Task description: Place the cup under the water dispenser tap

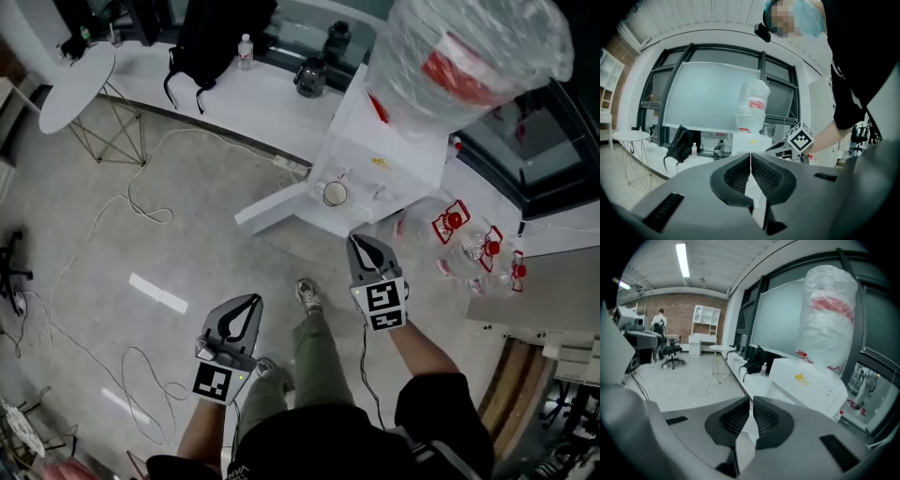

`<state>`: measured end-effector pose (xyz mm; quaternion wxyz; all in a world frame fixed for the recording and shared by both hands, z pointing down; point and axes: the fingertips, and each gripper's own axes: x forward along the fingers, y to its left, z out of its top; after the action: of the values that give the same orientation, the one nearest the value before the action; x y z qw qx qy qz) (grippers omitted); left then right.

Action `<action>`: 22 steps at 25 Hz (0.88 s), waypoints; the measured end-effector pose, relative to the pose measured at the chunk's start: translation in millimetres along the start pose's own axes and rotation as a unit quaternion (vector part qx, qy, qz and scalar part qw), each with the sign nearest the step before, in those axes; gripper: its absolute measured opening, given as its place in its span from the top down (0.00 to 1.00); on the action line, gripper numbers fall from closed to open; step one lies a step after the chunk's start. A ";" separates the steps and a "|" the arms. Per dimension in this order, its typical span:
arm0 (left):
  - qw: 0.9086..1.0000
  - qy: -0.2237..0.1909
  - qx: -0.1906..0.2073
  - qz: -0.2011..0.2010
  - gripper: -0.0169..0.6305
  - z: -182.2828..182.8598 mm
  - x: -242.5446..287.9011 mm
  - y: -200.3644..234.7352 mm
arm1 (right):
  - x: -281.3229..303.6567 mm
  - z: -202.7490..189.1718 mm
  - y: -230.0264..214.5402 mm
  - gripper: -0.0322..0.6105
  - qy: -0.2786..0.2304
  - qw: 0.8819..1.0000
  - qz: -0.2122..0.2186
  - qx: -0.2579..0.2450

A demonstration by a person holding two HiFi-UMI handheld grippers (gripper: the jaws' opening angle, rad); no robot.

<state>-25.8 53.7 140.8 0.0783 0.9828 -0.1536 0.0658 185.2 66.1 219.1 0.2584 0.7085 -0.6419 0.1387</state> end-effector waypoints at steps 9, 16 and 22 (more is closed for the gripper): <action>0.999 -0.023 0.023 -0.015 0.94 40.5 -39.5 -32.2 | -82.5 46.4 22.1 0.87 -0.068 0.993 -0.012 0.092; 0.998 -0.038 0.039 -0.023 0.94 63.2 -65.7 -50.0 | -138.2 67.0 36.5 0.87 -0.113 0.981 -0.040 0.155; 0.997 -0.050 0.051 -0.025 0.94 82.8 -103.9 -67.3 | -190.0 76.4 57.4 0.87 -0.135 0.975 -0.041 0.172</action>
<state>-94.2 132.9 34.8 0.0219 0.9911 -0.1294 0.0228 92.5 181.4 66.3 0.0486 0.7802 -0.6078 0.1395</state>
